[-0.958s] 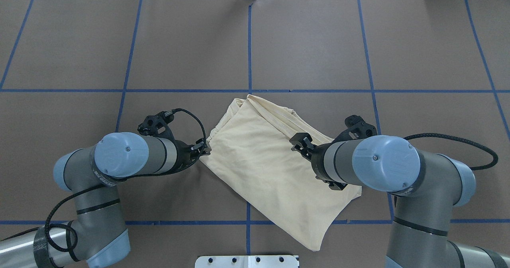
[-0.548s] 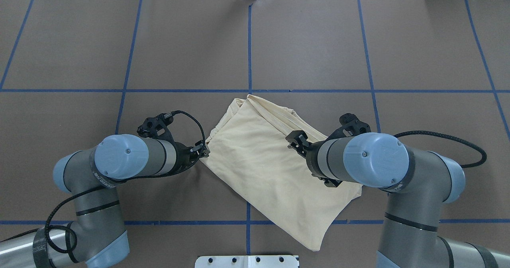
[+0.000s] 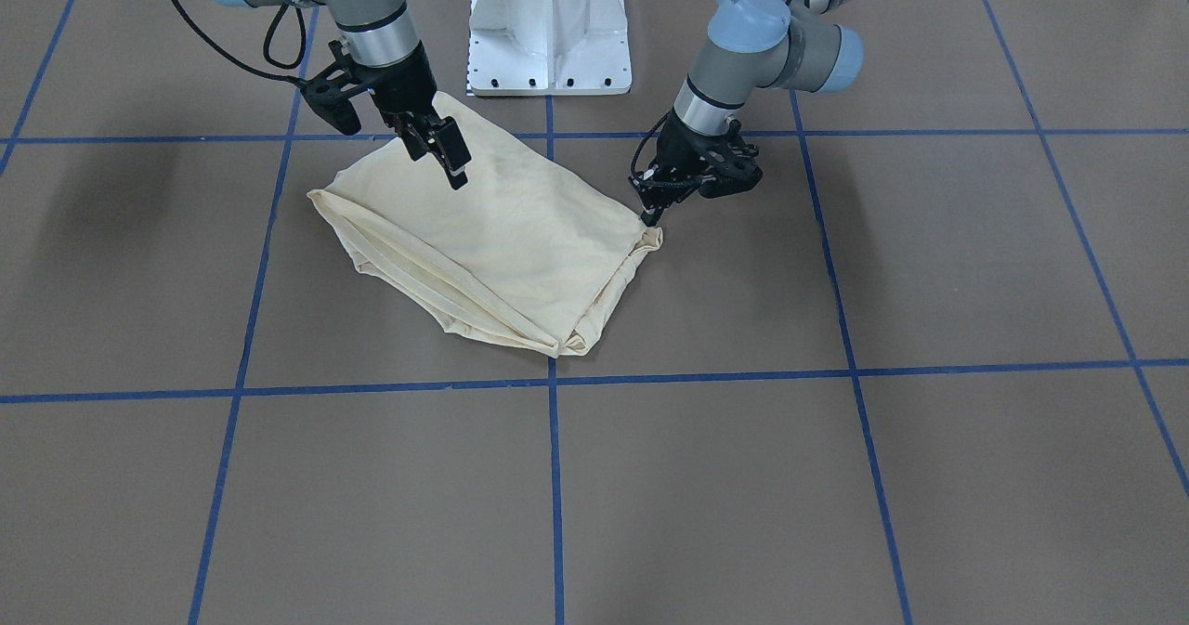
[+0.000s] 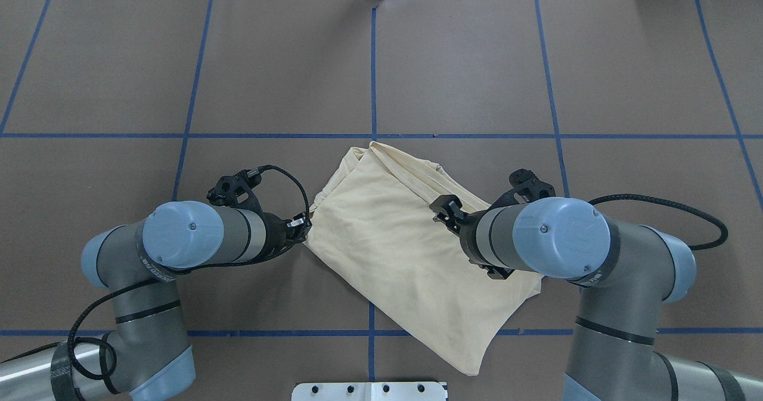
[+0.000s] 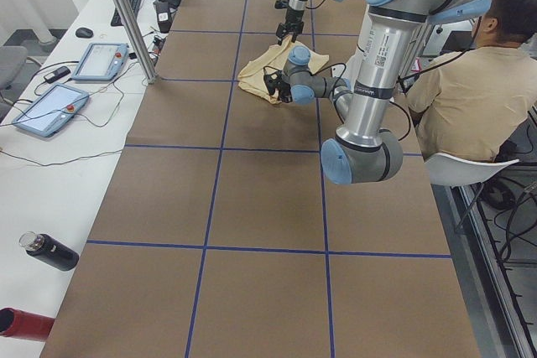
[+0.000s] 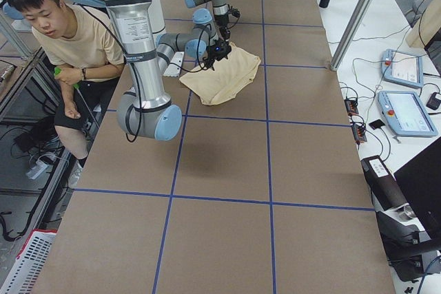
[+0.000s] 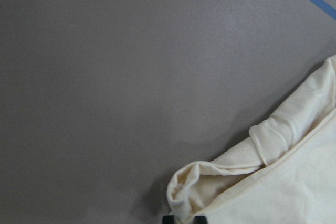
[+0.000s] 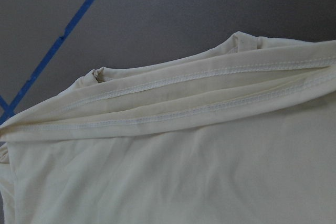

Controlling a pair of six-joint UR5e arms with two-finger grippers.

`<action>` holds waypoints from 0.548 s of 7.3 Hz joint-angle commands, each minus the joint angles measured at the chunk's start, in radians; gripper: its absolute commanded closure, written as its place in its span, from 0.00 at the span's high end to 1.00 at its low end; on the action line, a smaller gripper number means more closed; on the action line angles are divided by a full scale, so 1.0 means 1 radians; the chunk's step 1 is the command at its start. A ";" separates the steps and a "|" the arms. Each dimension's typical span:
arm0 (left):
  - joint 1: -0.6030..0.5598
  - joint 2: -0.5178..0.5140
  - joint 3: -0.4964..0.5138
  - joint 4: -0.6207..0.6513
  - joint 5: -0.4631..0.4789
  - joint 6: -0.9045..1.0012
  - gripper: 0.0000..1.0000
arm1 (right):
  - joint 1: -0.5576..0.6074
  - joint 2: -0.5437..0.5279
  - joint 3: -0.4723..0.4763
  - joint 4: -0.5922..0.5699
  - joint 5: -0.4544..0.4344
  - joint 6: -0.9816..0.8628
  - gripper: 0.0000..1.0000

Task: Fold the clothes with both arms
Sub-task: 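Grasp the shirt's side edge with the left gripper while the right gripper holds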

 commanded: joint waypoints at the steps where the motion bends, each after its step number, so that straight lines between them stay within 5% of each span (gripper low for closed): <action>1: -0.015 0.009 -0.059 0.000 -0.003 0.009 0.00 | 0.001 -0.002 0.001 0.000 0.001 0.000 1.00; 4: -0.146 -0.017 0.029 -0.006 -0.003 0.214 0.00 | 0.002 -0.004 0.000 0.000 0.001 -0.002 1.00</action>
